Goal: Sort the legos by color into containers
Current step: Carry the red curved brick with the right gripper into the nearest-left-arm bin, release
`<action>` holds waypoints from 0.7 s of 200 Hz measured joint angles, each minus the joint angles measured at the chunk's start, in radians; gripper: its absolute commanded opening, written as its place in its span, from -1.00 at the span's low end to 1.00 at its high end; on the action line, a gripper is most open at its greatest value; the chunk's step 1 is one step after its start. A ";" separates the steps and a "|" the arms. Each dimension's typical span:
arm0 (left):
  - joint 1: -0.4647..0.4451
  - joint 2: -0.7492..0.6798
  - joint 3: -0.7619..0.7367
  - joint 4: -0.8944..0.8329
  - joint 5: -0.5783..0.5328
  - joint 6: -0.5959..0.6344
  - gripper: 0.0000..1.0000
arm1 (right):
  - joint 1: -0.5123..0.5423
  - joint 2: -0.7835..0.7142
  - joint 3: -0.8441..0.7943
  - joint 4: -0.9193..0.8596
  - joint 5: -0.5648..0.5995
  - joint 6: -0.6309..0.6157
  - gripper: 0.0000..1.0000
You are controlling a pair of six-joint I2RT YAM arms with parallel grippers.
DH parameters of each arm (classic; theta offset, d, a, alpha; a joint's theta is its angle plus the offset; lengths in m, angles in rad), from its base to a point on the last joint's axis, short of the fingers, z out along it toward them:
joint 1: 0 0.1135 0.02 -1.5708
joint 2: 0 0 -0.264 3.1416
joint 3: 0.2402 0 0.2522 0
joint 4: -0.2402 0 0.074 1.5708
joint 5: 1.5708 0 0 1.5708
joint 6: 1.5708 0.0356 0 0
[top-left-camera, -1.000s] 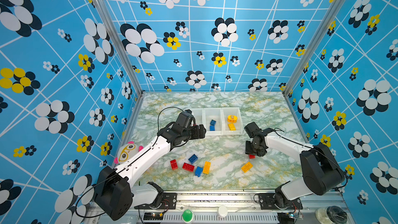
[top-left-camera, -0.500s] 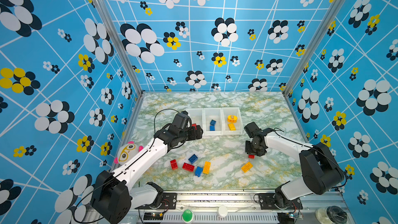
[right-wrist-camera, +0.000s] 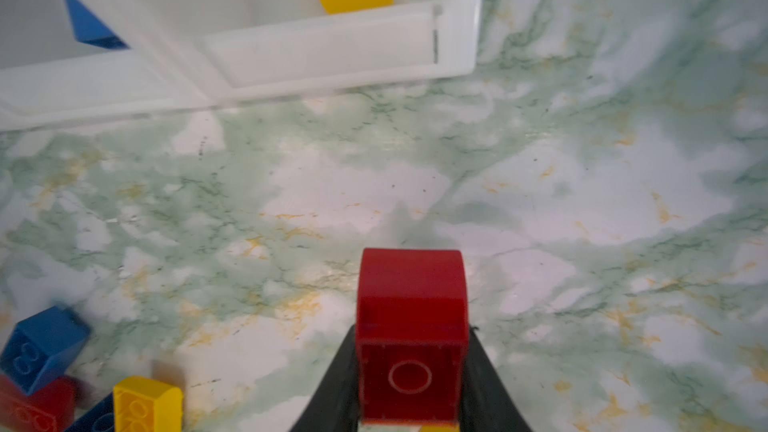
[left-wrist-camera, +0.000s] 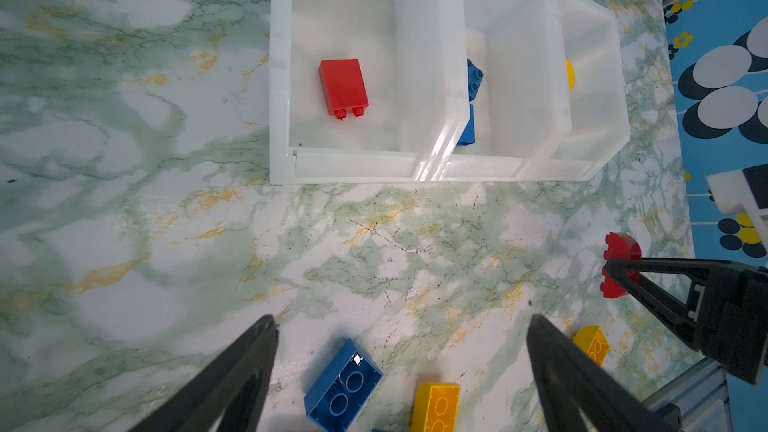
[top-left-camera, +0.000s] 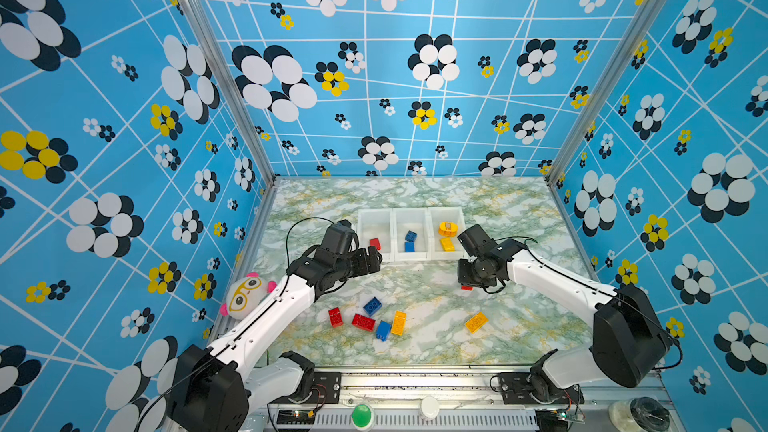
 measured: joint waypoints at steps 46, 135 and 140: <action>0.032 -0.040 -0.050 -0.011 0.006 0.000 0.91 | 0.101 0.095 0.196 -0.002 -0.005 0.006 -0.47; 0.053 -0.073 -0.091 -0.020 0.018 0.003 0.92 | 0.203 0.420 0.673 -0.011 -0.038 -0.034 -0.47; 0.053 -0.076 -0.093 -0.020 0.018 0.003 0.92 | 0.204 0.435 0.699 -0.012 -0.040 -0.038 -0.47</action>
